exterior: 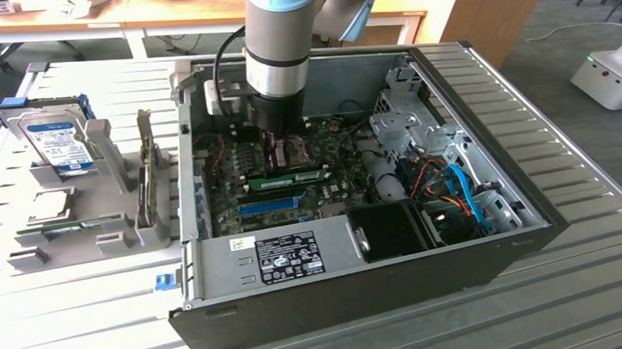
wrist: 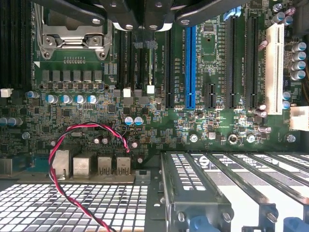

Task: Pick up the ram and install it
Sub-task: 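Press down the ram until it locks into place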

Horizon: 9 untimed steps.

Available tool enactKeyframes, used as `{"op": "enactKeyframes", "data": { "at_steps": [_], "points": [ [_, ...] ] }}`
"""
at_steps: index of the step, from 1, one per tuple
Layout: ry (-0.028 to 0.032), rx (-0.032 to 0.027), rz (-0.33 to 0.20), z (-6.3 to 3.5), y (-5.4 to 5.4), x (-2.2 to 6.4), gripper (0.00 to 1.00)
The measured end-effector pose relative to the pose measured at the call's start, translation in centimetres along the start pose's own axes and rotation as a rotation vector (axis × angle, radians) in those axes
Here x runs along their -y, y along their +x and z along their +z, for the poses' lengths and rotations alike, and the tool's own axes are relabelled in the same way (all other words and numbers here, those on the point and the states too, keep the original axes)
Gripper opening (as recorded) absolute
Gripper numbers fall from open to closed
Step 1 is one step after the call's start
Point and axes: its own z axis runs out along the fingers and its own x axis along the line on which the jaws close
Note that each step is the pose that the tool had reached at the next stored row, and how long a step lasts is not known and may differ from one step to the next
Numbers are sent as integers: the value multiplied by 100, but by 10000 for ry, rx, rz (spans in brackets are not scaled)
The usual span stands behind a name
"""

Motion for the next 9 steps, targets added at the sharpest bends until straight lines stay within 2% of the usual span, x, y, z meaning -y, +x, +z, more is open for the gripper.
{"op": "enactKeyframes", "data": {
  "at_steps": [9],
  "points": [
    [-2,-5,-1,5,1,0,10]
  ]
}}
